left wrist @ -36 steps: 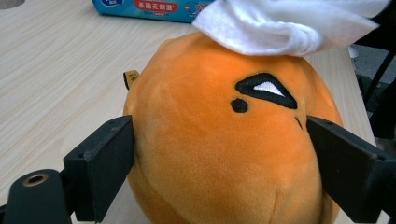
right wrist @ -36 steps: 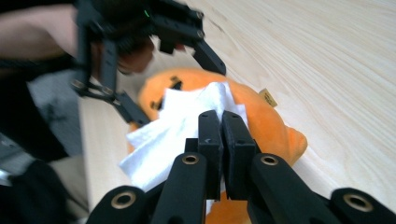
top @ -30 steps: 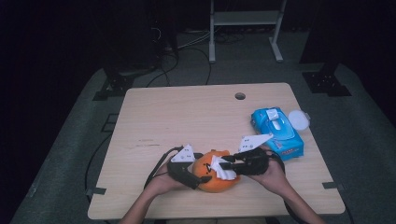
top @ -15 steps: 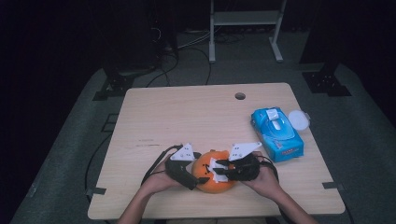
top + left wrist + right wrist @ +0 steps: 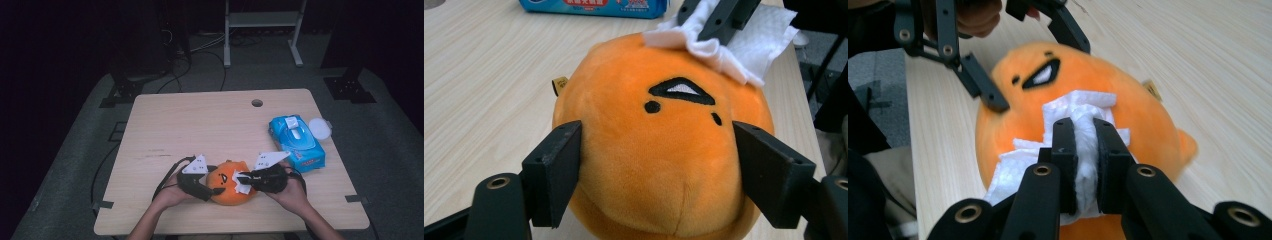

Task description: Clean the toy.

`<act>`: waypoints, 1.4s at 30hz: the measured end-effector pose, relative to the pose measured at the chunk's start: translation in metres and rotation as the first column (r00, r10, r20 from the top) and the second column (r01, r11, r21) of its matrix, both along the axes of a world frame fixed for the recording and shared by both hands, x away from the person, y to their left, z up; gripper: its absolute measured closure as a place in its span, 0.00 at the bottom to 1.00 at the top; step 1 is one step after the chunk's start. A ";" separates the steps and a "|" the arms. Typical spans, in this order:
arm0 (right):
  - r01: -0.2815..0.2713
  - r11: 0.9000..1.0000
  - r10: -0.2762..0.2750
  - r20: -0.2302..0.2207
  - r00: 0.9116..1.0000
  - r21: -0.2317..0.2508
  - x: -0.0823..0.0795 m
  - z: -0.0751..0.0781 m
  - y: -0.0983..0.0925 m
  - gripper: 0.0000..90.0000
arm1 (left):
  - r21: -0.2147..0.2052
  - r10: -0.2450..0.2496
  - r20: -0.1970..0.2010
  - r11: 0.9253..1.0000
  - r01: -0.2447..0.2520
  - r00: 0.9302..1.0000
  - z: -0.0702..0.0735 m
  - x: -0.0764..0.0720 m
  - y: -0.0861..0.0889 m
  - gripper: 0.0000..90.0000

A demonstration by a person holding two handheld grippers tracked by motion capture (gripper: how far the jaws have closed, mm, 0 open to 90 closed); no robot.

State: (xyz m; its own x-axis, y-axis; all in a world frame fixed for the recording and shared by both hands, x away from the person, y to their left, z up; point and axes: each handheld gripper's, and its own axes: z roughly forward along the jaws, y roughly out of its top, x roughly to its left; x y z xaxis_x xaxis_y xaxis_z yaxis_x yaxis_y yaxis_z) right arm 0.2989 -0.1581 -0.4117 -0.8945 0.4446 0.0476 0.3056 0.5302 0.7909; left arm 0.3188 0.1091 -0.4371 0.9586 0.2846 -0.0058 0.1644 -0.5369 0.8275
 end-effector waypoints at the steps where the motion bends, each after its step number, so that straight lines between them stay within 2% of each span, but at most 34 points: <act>1: 0.015 1.000 -0.015 -0.005 1.000 -0.003 -0.002 -0.001 -0.007 0.90 | -0.009 0.003 -0.007 1.000 -0.003 1.000 -0.001 0.002 0.001 0.27; 6: 0.042 0.999 -0.042 -0.009 0.999 -0.008 -0.006 -0.004 -0.018 0.90 | -0.027 0.017 -0.016 0.999 -0.017 1.000 -0.002 0.005 -0.001 0.27; 8: 0.012 1.000 -0.012 -0.009 1.000 0.010 -0.010 -0.002 -0.009 0.90 | -0.022 0.031 -0.005 0.999 -0.031 1.000 -0.002 0.007 -0.003 0.27; 10: -0.041 0.998 0.042 -0.037 0.998 0.047 -0.011 -0.003 0.000 0.90 | -0.048 0.062 -0.025 0.997 -0.063 0.998 -0.005 0.010 -0.002 0.27; 13: -0.051 0.998 0.052 -0.016 0.999 0.020 -0.013 -0.003 0.011 0.90 | -0.045 0.092 -0.049 0.995 -0.094 0.995 -0.003 0.011 0.001 0.22; 14: -0.044 0.999 0.045 -0.018 0.999 0.027 -0.012 -0.003 0.009 0.90 | -0.054 0.094 -0.065 0.994 -0.098 0.993 -0.001 0.011 0.003 0.20; 16: -0.031 0.999 0.032 -0.025 0.999 0.038 -0.010 -0.004 0.005 0.90 | -0.072 0.065 -0.073 0.995 -0.070 0.995 0.005 0.008 0.005 0.18; 18: -0.026 0.999 0.027 -0.033 0.999 0.048 -0.010 -0.005 0.004 0.90 | -0.064 0.055 -0.062 0.996 -0.059 0.997 0.007 0.007 0.005 0.18; 20: -0.027 0.999 0.028 -0.022 0.999 0.039 -0.013 -0.006 0.006 0.90 | -0.023 0.047 -0.039 0.999 -0.048 0.998 0.005 0.004 0.002 0.22; 22: -0.036 0.999 0.036 -0.009 0.999 0.022 -0.015 -0.005 0.008 0.90 | -0.029 0.056 -0.040 0.998 -0.057 0.998 0.002 0.005 0.004 0.28; 26: -0.010 1.000 0.009 0.012 1.000 0.016 -0.015 -0.001 -0.002 0.90 | -0.035 0.079 -0.059 0.996 -0.081 0.995 0.000 0.010 0.010 0.30; 27: 0.046 0.999 -0.046 0.021 0.999 0.005 -0.013 -0.002 -0.019 0.90 | -0.051 0.088 -0.082 0.994 -0.093 0.993 -0.002 0.014 0.014 0.30; 28: 0.066 0.998 -0.066 0.015 0.998 0.005 -0.012 -0.003 -0.025 0.90 | -0.078 0.105 -0.121 0.990 -0.115 0.987 -0.006 0.018 0.019 0.29; 29: 0.085 0.996 -0.085 -0.005 0.996 0.016 -0.009 -0.005 -0.033 0.90 | -0.089 0.104 -0.134 0.989 -0.117 0.985 -0.007 0.020 0.020 0.28; 31: 0.107 0.994 -0.106 -0.026 0.994 0.036 -0.008 -0.007 -0.041 0.90 | -0.095 0.098 -0.132 0.989 -0.111 0.986 -0.008 0.020 0.018 0.28; 34: 0.093 0.994 -0.092 -0.025 0.995 0.050 -0.009 -0.005 -0.037 0.90 | -0.096 0.098 -0.124 0.989 -0.110 0.988 -0.007 0.019 0.014 0.27; 35: 0.051 0.996 -0.049 -0.033 0.998 0.069 -0.012 -0.003 -0.025 0.90 | -0.101 0.096 -0.114 0.989 -0.108 0.989 -0.007 0.017 0.010 0.27; 36: 0.051 0.996 -0.049 -0.033 0.998 0.069 -0.012 -0.003 -0.025 0.90 | -0.101 0.096 -0.114 0.989 -0.108 0.989 -0.007 0.017 0.010 0.27; 37: 0.027 0.999 -0.027 -0.003 1.000 0.034 -0.014 -0.004 -0.012 0.90 | -0.087 0.100 -0.100 0.990 -0.109 0.990 -0.007 0.017 0.008 0.27; 38: 0.026 1.000 -0.026 0.012 1.000 0.015 -0.015 -0.004 -0.008 0.90 | -0.087 0.100 -0.100 0.990 -0.109 0.990 -0.007 0.017 0.008 0.27; 40: 0.026 0.999 -0.026 0.015 1.000 0.021 -0.013 -0.002 -0.011 0.90 | -0.098 0.104 -0.112 0.989 -0.115 0.988 -0.009 0.018 0.012 0.27; 42: 0.065 0.998 -0.066 0.027 0.997 0.014 -0.010 -0.001 -0.021 0.89 | -0.101 0.101 -0.117 0.988 -0.113 0.988 -0.009 0.020 0.013 0.27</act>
State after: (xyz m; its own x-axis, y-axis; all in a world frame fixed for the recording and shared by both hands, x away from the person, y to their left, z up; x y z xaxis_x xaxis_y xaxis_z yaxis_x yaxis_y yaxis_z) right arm 0.2885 -0.1788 -0.4126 -0.8646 0.5017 0.0292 0.3170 0.4994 0.8063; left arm 0.3384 0.1221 -0.4465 0.9145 0.3771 -0.1465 0.3101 -0.4207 0.8526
